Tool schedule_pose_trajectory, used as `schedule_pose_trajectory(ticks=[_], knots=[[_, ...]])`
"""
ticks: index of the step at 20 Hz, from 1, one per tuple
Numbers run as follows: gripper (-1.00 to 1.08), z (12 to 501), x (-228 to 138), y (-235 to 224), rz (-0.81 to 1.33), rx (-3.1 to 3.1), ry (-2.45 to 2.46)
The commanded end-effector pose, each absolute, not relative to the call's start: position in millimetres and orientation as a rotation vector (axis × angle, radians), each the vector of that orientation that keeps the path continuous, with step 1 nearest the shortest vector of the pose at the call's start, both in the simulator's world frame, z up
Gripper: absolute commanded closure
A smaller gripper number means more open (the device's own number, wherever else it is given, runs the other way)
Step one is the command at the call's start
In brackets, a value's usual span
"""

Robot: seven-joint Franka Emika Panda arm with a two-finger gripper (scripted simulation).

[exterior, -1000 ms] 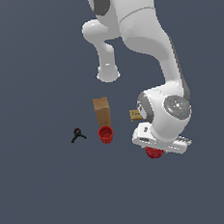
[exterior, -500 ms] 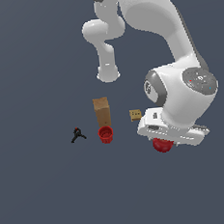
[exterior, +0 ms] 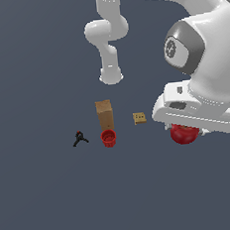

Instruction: Pick up a designated object from a clutter of objects.

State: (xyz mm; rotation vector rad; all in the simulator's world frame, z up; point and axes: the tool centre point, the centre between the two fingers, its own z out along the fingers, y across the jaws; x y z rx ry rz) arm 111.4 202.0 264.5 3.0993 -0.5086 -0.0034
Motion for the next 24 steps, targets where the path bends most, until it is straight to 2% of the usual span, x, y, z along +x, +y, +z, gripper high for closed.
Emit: schedule_pose_trajectory(ticks=[1,11,24], knots=[[1.08,294,113,206,0.000,3.100,-0.510],[1.08,369,121,219,0.000,3.100,-0.510],[1.08,395,125,224,0.000,3.100,-0.510]])
